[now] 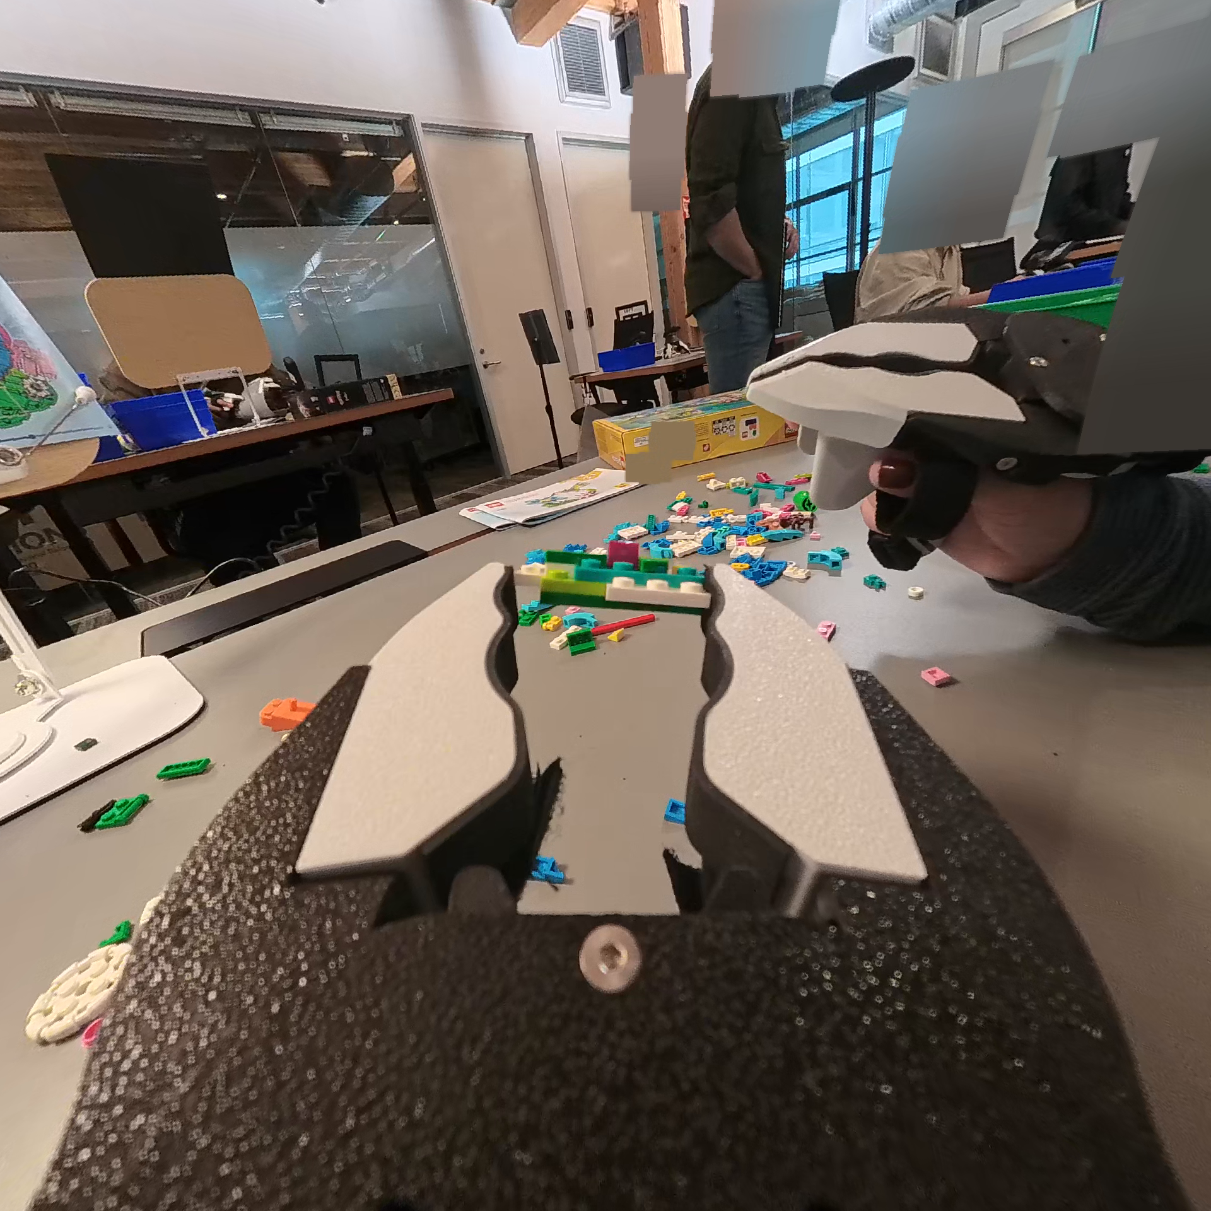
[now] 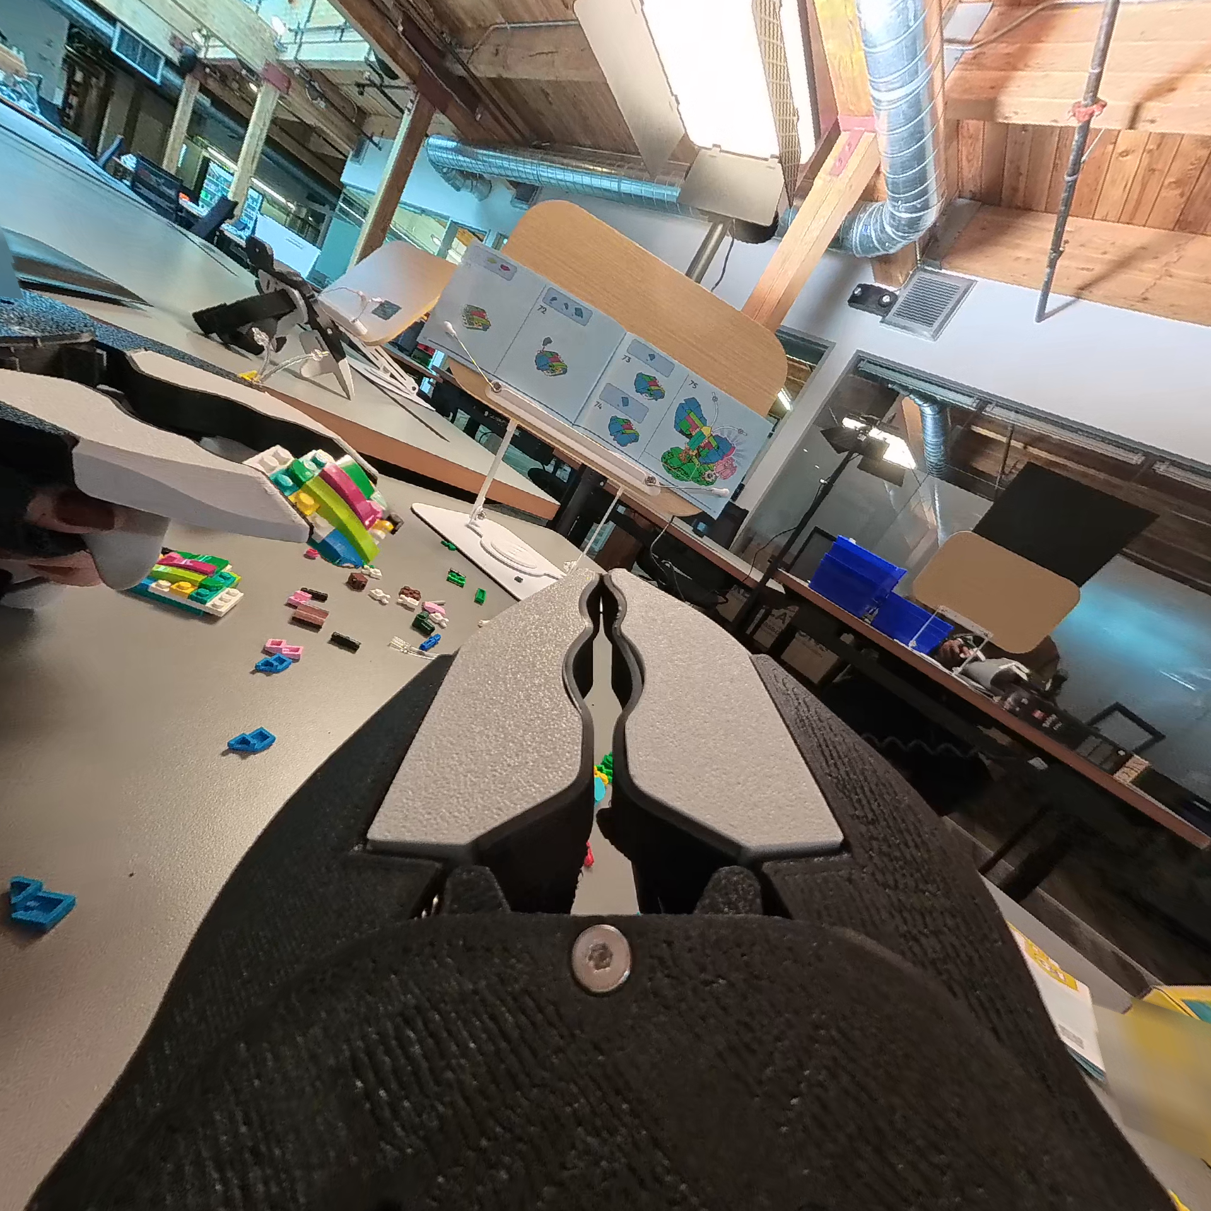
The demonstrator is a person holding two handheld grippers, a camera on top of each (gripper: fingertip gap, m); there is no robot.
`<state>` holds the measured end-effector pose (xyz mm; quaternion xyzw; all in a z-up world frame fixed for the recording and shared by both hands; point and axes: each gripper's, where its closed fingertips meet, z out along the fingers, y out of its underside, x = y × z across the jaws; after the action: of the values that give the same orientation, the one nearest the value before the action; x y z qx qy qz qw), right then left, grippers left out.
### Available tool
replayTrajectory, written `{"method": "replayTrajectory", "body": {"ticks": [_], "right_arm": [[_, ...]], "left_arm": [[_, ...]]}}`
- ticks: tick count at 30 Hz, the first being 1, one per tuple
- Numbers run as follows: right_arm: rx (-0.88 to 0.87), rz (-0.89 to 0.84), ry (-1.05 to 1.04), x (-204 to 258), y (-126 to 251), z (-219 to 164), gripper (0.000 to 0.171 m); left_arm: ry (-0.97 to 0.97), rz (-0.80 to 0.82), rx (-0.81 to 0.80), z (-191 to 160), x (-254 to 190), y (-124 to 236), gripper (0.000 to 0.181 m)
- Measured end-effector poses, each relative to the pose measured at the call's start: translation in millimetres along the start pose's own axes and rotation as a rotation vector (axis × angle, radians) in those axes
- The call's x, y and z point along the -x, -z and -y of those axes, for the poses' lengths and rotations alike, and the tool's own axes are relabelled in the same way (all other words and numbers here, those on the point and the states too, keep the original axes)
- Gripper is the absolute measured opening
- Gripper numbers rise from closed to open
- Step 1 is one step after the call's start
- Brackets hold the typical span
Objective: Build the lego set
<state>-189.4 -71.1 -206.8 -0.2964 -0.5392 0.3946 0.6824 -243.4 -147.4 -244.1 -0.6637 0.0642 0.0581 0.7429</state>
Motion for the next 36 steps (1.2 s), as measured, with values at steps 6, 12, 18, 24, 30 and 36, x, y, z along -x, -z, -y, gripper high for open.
{"method": "replayTrajectory", "body": {"ticks": [6,12,18,24,30,36], "right_arm": [[0.001,0.006,0.002,1.2,-0.4,-0.3,0.0],[0.0,0.008,0.001,1.8,-0.5,-0.4,0.0],[-0.001,0.011,0.002,2.4,-0.6,-0.5,0.0],[-0.003,0.025,0.002,4.7,-0.7,-0.5,0.0],[-0.064,0.258,0.105,53.1,0.9,6.4,0.015],[-0.024,0.271,0.43,94.2,-22.0,1.3,0.031]], "left_arm": [[0.001,-0.001,0.0,-0.1,0.0,-0.1,0.054],[0.0,-0.001,0.0,-0.1,0.0,-0.1,0.054],[0.001,0.0,0.0,-0.3,0.1,0.0,0.054],[-0.003,-0.001,-0.001,-0.4,-0.3,0.1,0.054],[-0.008,-0.005,-0.002,-0.4,-1.2,0.0,0.054],[0.001,-0.057,-0.033,3.3,-8.6,0.2,0.054]]}}
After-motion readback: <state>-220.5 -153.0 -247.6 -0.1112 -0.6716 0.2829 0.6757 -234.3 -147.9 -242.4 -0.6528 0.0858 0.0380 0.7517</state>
